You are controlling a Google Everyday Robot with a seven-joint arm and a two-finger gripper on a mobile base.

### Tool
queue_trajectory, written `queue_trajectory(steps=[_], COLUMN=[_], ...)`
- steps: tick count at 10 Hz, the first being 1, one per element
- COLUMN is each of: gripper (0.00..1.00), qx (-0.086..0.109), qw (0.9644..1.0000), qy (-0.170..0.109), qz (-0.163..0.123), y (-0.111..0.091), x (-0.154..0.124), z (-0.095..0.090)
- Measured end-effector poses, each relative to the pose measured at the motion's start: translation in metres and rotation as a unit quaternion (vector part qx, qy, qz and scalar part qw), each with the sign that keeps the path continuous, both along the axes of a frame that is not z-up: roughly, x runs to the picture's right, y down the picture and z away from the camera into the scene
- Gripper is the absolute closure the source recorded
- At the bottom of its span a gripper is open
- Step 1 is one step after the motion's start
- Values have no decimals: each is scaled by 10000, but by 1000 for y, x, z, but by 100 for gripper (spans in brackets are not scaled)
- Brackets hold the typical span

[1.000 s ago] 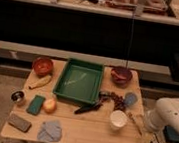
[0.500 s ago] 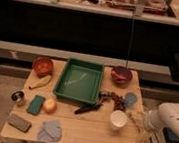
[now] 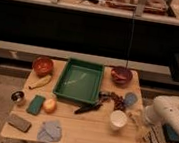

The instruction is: Place fork in purple bowl

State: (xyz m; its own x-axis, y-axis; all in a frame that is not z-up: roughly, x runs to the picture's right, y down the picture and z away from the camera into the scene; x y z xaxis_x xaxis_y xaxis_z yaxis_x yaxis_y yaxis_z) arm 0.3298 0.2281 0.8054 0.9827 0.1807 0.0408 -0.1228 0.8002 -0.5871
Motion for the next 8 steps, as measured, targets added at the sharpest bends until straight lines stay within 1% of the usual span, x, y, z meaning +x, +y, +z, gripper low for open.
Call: queue_trajectory(steps=[5, 6, 7, 8], gripper=[20, 22, 28, 38], qx=[-223, -250, -273, -309], qw=[9996, 9996, 9995, 9994], qy=[146, 155, 164, 135], qz=[56, 53, 55, 59], y=[10, 11, 11, 12], x=[6, 7, 7, 6], z=[19, 20, 22, 23])
